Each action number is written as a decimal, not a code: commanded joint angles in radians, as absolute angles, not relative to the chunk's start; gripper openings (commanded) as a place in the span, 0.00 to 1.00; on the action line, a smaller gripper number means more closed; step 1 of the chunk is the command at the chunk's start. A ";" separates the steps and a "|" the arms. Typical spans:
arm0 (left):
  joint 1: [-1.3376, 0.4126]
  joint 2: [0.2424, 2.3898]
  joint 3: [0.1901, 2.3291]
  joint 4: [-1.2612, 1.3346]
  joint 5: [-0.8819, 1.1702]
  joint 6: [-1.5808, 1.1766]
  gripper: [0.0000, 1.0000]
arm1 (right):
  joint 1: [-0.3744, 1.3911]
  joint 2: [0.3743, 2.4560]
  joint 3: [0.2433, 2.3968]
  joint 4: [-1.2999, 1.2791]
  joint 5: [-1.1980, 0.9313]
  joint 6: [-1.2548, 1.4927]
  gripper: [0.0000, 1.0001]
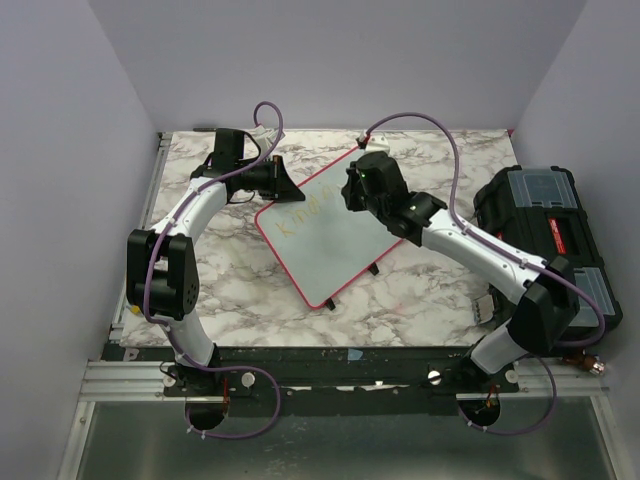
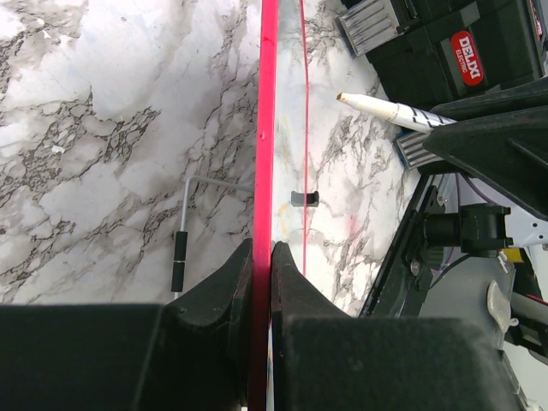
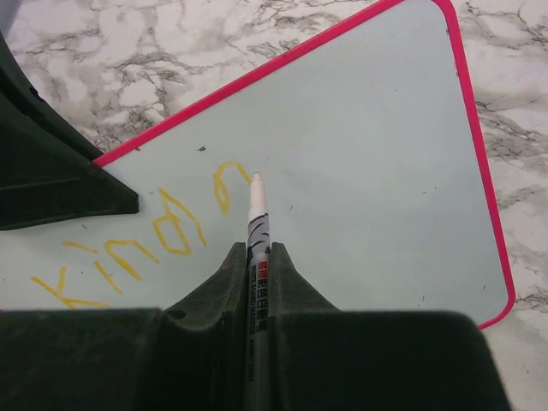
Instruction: Write a sentence on the whiteboard
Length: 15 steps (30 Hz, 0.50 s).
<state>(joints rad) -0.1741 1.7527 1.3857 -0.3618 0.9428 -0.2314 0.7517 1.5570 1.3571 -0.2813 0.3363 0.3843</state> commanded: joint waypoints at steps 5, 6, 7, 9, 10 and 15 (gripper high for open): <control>-0.204 1.771 1.381 -0.422 0.894 -0.123 0.00 | 0.753 1.603 1.408 -0.271 0.360 0.391 0.01; -0.204 1.774 1.382 -0.425 0.890 -0.123 0.00 | 0.753 1.607 1.409 -0.272 0.357 0.393 0.01; -0.204 1.774 1.382 -0.426 0.890 -0.123 0.00 | 0.753 1.610 1.410 -0.271 0.355 0.395 0.01; -0.204 1.775 1.383 -0.426 0.890 -0.121 0.00 | 0.753 1.615 1.411 -0.268 0.351 0.395 0.01; -0.204 1.774 1.382 -0.427 0.891 -0.121 0.00 | 0.753 1.618 1.413 -0.269 0.353 0.396 0.01; -0.204 1.775 1.381 -0.426 0.889 -0.122 0.00 | 0.753 1.633 1.411 -0.267 0.358 0.396 0.01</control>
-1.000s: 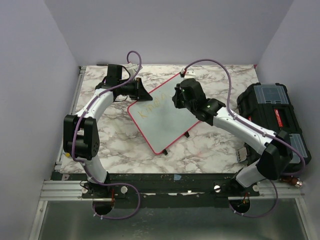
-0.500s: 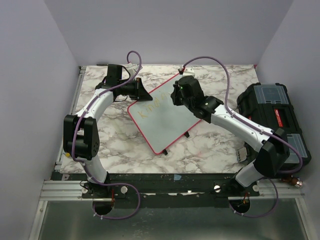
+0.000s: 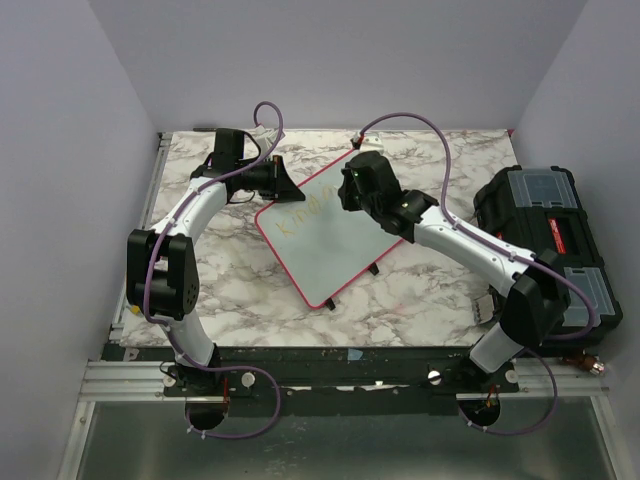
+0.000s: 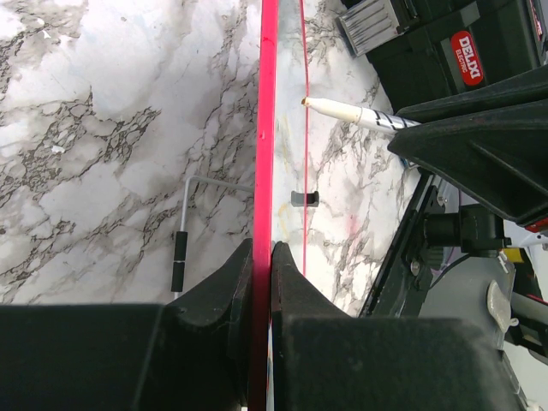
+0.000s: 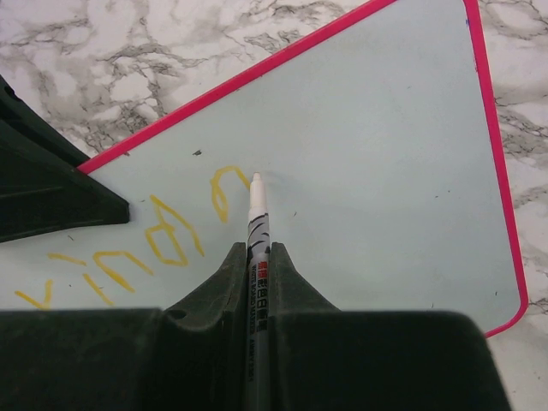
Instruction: Write a sentence on the whiteboard
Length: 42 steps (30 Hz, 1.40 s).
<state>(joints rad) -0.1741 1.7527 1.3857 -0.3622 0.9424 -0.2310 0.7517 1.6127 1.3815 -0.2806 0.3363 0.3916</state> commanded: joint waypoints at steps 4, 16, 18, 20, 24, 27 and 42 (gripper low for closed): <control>-0.204 1.772 1.382 -0.426 0.890 -0.122 0.00 | 0.753 1.645 1.410 -0.263 0.354 0.399 0.01; -0.205 1.774 1.384 -0.426 0.890 -0.120 0.00 | 0.751 1.666 1.399 -0.259 0.369 0.396 0.01; -0.204 1.773 1.384 -0.426 0.891 -0.122 0.00 | 0.751 1.667 1.395 -0.260 0.378 0.397 0.01; -0.204 1.775 1.384 -0.426 0.891 -0.120 0.00 | 0.749 1.668 1.391 -0.261 0.383 0.396 0.01; -0.204 1.773 1.384 -0.425 0.891 -0.122 0.00 | 0.738 1.671 1.399 -0.274 0.404 0.402 0.01; -0.204 1.775 1.385 -0.426 0.890 -0.121 0.00 | 0.730 1.672 1.411 -0.277 0.400 0.402 0.00; -0.206 1.777 1.386 -0.427 0.891 -0.122 0.00 | 0.726 1.700 1.463 -0.280 0.341 0.395 0.01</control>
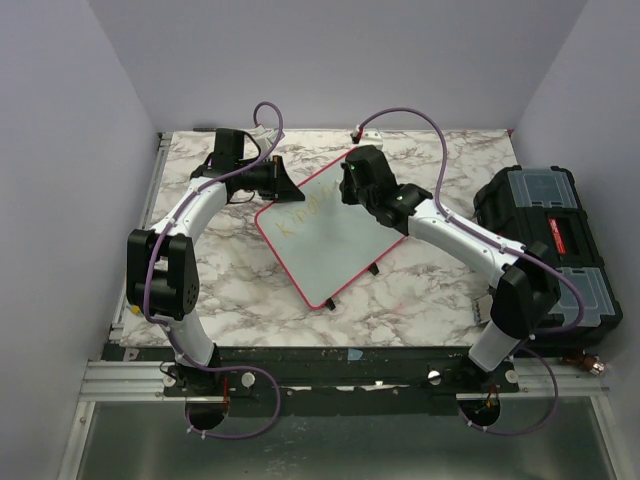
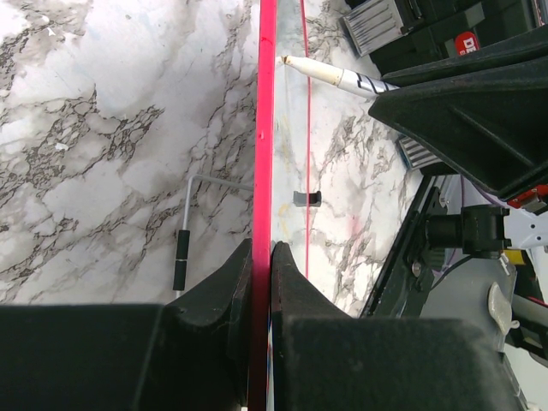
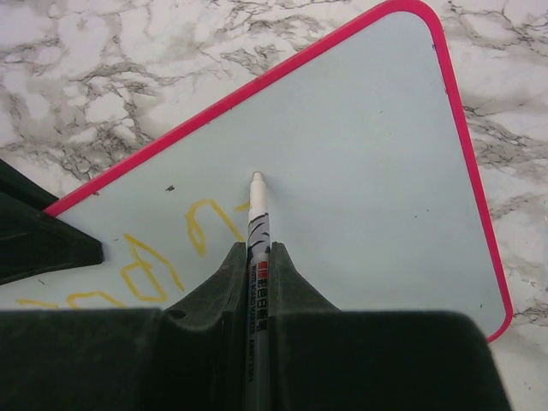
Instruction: Write a sentence on the whiteboard
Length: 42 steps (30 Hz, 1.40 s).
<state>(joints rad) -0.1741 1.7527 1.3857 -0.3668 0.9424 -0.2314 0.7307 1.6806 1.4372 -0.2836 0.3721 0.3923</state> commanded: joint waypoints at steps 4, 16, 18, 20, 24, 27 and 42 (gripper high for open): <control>-0.206 1.777 1.387 -0.426 0.893 -0.122 0.00 | 0.726 1.689 1.438 -0.270 0.303 0.395 0.01; -0.206 1.775 1.386 -0.430 0.886 -0.120 0.00 | 0.726 1.668 1.390 -0.257 0.233 0.410 0.01; -0.205 1.775 1.387 -0.431 0.887 -0.120 0.00 | 0.726 1.663 1.379 -0.255 0.233 0.407 0.01; -0.206 1.775 1.386 -0.431 0.887 -0.120 0.00 | 0.726 1.657 1.367 -0.255 0.236 0.405 0.01; -0.206 1.775 1.387 -0.431 0.886 -0.120 0.00 | 0.726 1.645 1.345 -0.255 0.233 0.403 0.01; -0.206 1.774 1.385 -0.431 0.887 -0.120 0.00 | 0.726 1.633 1.323 -0.255 0.238 0.401 0.01; -0.206 1.775 1.383 -0.428 0.889 -0.120 0.00 | 0.726 1.621 1.303 -0.282 0.333 0.381 0.01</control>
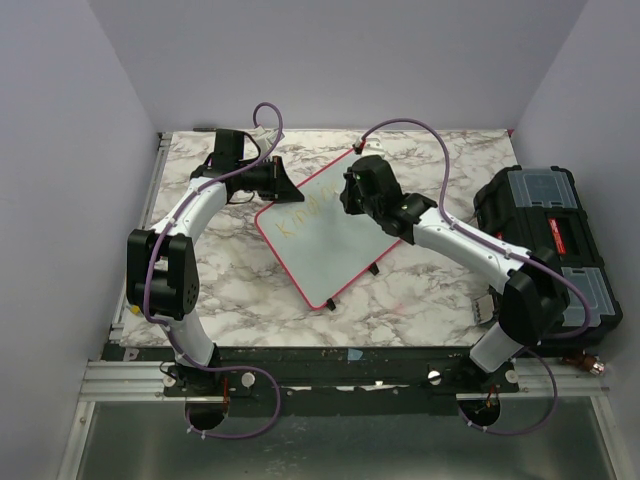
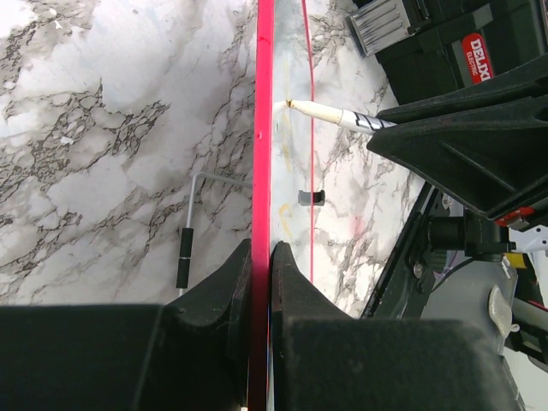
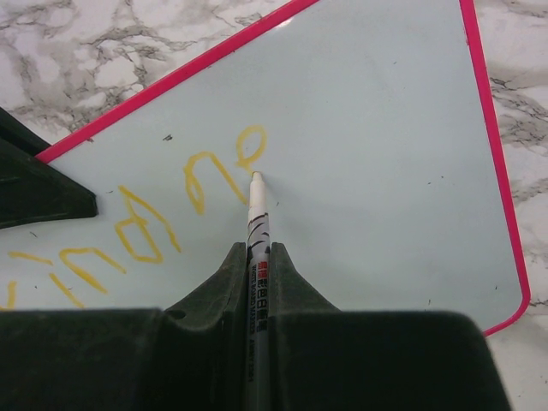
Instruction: Write a sentence on the whiteboard
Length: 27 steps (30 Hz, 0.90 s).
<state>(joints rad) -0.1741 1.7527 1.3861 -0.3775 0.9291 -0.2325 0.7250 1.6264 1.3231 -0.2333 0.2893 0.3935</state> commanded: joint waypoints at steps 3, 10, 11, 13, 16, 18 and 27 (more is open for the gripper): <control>-0.206 1.775 1.383 -0.429 0.890 -0.120 0.00 | 0.726 1.623 1.331 -0.296 0.354 0.365 0.01; -0.206 1.773 1.383 -0.429 0.890 -0.120 0.00 | 0.726 1.608 1.419 -0.359 0.424 0.327 0.01; -0.206 1.771 1.383 -0.428 0.891 -0.120 0.00 | 0.725 1.600 1.430 -0.365 0.432 0.327 0.01; -0.206 1.772 1.383 -0.428 0.890 -0.120 0.00 | 0.726 1.579 1.444 -0.374 0.439 0.325 0.01; -0.206 1.767 1.382 -0.428 0.891 -0.120 0.00 | 0.725 1.539 1.449 -0.373 0.437 0.329 0.01; -0.206 1.766 1.380 -0.427 0.891 -0.119 0.00 | 0.725 1.517 1.447 -0.367 0.438 0.331 0.01; -0.207 1.758 1.372 -0.421 0.898 -0.124 0.00 | 0.716 1.474 1.383 -0.323 0.444 0.297 0.01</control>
